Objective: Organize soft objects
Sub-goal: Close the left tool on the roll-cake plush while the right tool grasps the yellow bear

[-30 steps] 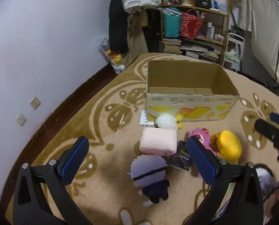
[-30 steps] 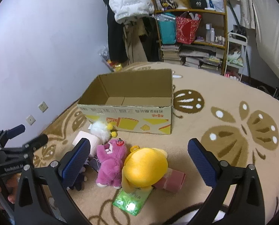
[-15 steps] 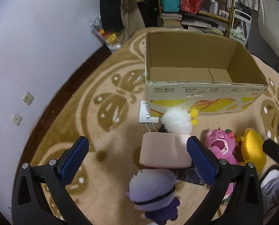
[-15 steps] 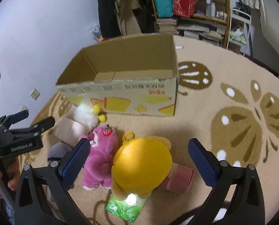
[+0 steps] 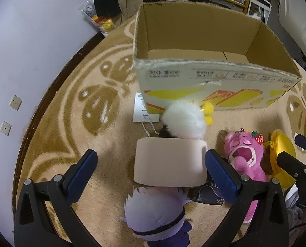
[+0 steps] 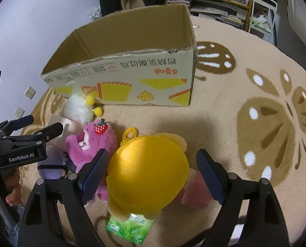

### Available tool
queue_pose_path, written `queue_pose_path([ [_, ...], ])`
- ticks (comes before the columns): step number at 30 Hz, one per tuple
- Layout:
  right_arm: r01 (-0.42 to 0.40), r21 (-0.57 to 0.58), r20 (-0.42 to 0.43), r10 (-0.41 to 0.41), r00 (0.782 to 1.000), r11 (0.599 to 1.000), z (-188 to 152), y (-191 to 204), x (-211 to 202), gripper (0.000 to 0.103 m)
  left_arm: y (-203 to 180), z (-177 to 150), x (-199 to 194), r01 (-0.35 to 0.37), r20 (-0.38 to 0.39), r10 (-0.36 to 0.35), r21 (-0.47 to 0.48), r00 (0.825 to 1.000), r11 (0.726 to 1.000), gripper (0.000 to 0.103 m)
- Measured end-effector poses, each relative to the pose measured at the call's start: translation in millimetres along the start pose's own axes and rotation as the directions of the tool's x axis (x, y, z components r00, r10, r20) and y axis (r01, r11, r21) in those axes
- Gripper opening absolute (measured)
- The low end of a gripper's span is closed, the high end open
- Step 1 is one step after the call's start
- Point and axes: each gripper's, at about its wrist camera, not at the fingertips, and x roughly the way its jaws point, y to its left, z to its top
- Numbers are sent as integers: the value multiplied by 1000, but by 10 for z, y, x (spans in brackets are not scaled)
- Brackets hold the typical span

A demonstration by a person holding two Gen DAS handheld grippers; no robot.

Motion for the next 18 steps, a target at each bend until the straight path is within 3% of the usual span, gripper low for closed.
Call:
queue_pose_path([
  [4,-14,-2,-23,14,1000,1000,-3,15,66,85,-35,-8,100,15,-29,-15,2,999,1000,103],
  [7,-9,-11,-25,9,1000,1000,-5,38,87,84,-44,-9,136,10,-38,-9,10,999,1000,103],
  [13,-10,-7,-27,10,1000,1000,-2,42,99,84,-108,-3,107,63,-26,-62,23,998,998,103],
  [18,-3,-2,-25,3,1000,1000,-2,32,100,84,-190,-21,176,25,-43,-22,58,999,998,103],
])
